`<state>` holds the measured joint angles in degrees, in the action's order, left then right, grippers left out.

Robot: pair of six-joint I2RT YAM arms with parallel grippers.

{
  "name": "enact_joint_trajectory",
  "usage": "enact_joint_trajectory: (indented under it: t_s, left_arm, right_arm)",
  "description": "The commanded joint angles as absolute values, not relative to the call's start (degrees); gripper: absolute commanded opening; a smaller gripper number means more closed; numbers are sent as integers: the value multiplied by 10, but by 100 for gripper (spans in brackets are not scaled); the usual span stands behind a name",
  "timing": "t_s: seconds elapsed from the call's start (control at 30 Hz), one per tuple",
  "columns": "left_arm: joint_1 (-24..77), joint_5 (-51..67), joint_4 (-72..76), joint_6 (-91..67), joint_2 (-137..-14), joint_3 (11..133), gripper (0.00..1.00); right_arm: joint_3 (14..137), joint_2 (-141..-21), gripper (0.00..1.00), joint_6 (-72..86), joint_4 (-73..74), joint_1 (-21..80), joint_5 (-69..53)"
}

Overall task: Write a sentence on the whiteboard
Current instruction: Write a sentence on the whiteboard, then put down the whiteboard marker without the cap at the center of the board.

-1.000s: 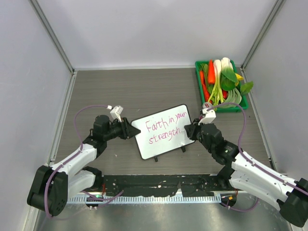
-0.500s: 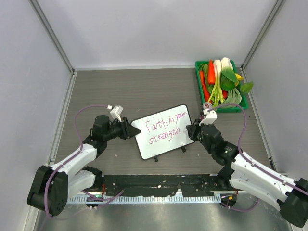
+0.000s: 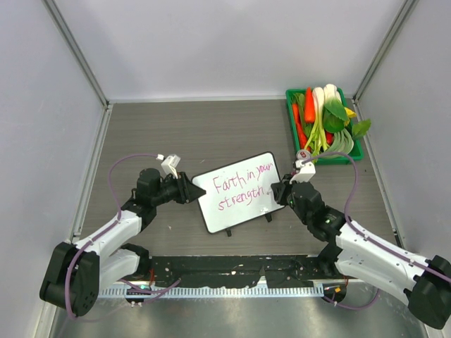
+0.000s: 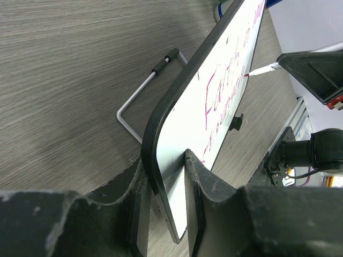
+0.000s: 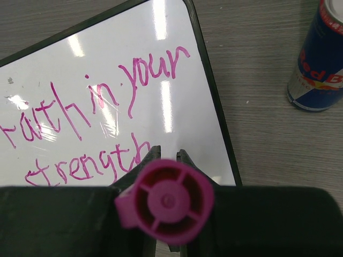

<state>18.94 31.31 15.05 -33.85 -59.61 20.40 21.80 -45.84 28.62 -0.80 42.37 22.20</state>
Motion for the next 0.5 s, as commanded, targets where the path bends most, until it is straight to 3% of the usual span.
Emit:
enact_joint_trajectory:
  t_s: [0.0, 0.1, 0.23, 0.47]
  left_arm:
    - [186, 281, 132, -300, -599, 198, 0]
    - [185, 279, 130, -300, -596, 198, 1]
    - [186, 278, 127, -300, -589, 199, 17]
    - [186, 253, 112, -299, -545, 200, 77]
  right_arm:
    - [227, -417, 1, 291, 23, 422, 236]
    - [242, -384, 1, 297, 52, 422, 233]
    - [257, -363, 1, 310, 97, 422, 221]
    - [259, -345, 1, 358, 174, 422, 175]
